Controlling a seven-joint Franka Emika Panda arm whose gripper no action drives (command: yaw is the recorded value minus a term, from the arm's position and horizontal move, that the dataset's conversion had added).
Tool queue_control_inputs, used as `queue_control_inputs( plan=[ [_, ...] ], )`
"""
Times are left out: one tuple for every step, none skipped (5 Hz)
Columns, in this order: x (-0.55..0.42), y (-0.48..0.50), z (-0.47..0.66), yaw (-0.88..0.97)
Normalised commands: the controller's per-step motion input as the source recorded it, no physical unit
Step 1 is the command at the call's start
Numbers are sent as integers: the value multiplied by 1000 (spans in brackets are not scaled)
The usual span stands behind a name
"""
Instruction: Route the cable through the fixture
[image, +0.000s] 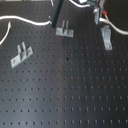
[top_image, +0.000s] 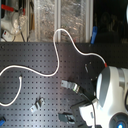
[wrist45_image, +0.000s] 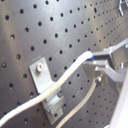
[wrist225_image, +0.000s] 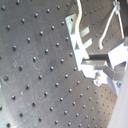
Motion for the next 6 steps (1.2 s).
queue_control_inputs(
  plan=[
    [77, -234, 70, -174],
    [73, -346, 105, -223],
    [49, -289, 46, -137],
    [30, -55, 0, 0],
    [-194, 14, 77, 320],
    [-88, 172, 45, 326]
  ],
)
